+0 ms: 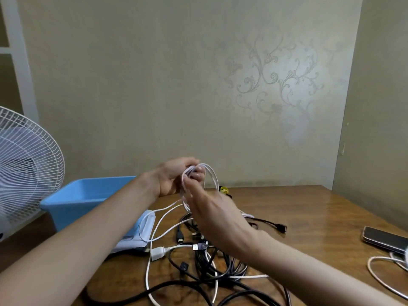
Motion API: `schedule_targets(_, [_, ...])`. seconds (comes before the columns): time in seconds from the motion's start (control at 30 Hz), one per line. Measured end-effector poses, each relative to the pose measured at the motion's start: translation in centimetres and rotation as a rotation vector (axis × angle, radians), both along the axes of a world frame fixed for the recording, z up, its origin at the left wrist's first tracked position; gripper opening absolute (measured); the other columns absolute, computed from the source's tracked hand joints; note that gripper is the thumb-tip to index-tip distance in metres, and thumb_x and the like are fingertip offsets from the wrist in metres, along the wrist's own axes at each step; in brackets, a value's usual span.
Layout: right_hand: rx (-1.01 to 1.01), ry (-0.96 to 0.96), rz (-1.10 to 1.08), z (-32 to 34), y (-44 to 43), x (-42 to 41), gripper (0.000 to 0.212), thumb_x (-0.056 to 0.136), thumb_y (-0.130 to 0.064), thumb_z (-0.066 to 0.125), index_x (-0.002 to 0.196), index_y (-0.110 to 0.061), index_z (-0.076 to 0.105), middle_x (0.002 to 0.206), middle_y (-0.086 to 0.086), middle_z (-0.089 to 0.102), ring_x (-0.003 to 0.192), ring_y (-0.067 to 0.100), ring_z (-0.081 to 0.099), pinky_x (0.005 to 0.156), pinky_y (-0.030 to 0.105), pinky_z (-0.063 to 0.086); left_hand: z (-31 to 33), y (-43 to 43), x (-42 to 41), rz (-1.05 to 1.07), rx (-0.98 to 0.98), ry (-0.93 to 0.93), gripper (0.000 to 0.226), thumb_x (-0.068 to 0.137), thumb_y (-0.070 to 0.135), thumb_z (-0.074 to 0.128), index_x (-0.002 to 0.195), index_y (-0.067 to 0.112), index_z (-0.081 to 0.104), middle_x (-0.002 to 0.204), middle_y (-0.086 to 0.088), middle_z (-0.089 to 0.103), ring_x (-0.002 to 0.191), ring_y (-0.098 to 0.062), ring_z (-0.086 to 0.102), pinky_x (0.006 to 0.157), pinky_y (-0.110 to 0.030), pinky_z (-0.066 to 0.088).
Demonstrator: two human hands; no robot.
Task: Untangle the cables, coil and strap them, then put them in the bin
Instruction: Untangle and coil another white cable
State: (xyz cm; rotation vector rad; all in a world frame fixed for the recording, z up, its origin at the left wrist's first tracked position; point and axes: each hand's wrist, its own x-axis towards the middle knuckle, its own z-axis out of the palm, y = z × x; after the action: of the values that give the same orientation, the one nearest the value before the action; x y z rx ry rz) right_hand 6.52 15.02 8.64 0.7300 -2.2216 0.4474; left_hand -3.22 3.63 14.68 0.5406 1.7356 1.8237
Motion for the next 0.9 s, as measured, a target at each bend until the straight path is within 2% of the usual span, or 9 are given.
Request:
schedule_targets(0.13, [0.051,-0.105,0.233,-3.9,1.4,0.0,0.049,0.097,-0.018,0.044,0.146,-0.017,0.037,0.091,0.011,0.064,0.068,0.026,0.054,0.062,0.031,0.042,0.7,-1.9,0.2,-0.124,0.222,-0.135,0.042,0.097,0.029,0.042,0.058,0.014,0.049,0.056,0.002,0.041,0.048,-0.008,0.043,0.048,-0.017,0.041])
schedule_targets(0.23, [-0.070,-0.598,0.400,-4.6,3.5,-0.3,0.042,0.100,-0.015,0.047,0.141,-0.022,0.048,0.072,0.005,0.065,0.064,0.009,0.059,0.069,0.019,0.047,1.0,-3.1,0.1,-0.451,0.407,-0.254,0.033,0.101,0.027,0.038,0.083,0.004,0.054,0.063,0.002,0.033,0.053,-0.009,0.033,0.052,-0.021,0.033])
schedule_targets(0.3, [-0.178,-0.851,0.430,-4.8,5.5,-1.5,0.030,0.098,-0.016,0.053,0.125,-0.013,0.064,0.068,-0.005,0.062,0.063,0.003,0.057,0.066,0.019,0.046,1.3,-4.2,0.1,-0.452,0.400,-0.196,0.034,0.103,0.025,0.032,0.091,0.001,0.053,0.062,0.002,0.028,0.056,-0.010,0.031,0.050,-0.022,0.027])
schedule_targets(0.37, [-0.290,-0.912,0.379,-4.7,8.2,-3.0,0.024,0.093,-0.022,0.060,0.105,-0.004,0.072,0.070,-0.001,0.065,0.062,0.005,0.054,0.064,0.022,0.043,1.5,-5.0,0.4,-0.477,0.366,-0.153,0.035,0.104,0.023,0.028,0.097,-0.001,0.053,0.061,0.001,0.027,0.055,-0.011,0.030,0.045,-0.023,0.020])
schedule_targets(0.47, [-0.433,-0.929,0.315,-3.9,12.0,-4.5,0.016,0.085,-0.027,0.069,0.082,-0.012,0.076,0.079,0.009,0.070,0.065,0.008,0.056,0.068,0.024,0.044,1.5,-6.2,0.9,-0.474,0.324,-0.073,0.040,0.105,0.022,0.023,0.114,-0.006,0.051,0.059,0.002,0.024,0.055,-0.011,0.029,0.043,-0.023,0.014])
schedule_targets(0.63, [-0.512,-0.910,0.177,-2.5,14.7,-5.7,0.030,0.066,-0.045,0.077,0.063,-0.016,0.068,0.074,0.008,0.067,0.074,0.014,0.062,0.079,0.019,0.045,1.8,-6.3,1.0,-0.638,0.328,-0.063,0.046,0.104,0.015,0.020,0.145,-0.008,0.022,0.057,0.004,0.015,0.056,-0.010,0.026,0.050,-0.025,0.018])
schedule_targets(0.77, [-0.675,-0.731,-0.064,-1.6,13.6,-6.2,0.038,0.079,-0.039,0.073,0.058,-0.010,0.062,0.047,0.001,0.049,0.043,0.013,0.046,0.051,0.024,0.040,1.6,-5.5,-0.6,-0.673,0.299,-0.143,0.053,0.102,0.039,0.033,0.132,-0.003,0.046,0.059,0.003,0.031,0.053,-0.007,0.031,0.050,-0.021,0.025])
schedule_targets(0.83, [-0.744,-0.697,-0.162,-0.2,12.2,-6.5,0.036,0.089,-0.031,0.066,0.061,-0.008,0.061,0.041,-0.003,0.038,0.036,0.011,0.033,0.039,0.019,0.030,1.4,-5.1,-0.3,-0.510,0.201,-0.094,0.045,0.088,0.047,0.058,0.099,0.004,0.063,0.056,0.006,0.032,0.045,-0.003,0.033,0.042,-0.017,0.023])
schedule_targets(0.9, [-0.865,-0.760,-0.124,1.6,10.8,-6.6,0.033,0.097,-0.025,0.054,0.071,-0.007,0.059,0.037,-0.006,0.034,0.030,0.008,0.026,0.034,0.016,0.022,1.2,-4.4,0.2,-0.344,0.133,-0.069,0.030,0.083,0.038,0.066,0.072,0.012,0.057,0.053,0.008,0.029,0.040,0.000,0.033,0.037,-0.014,0.023])
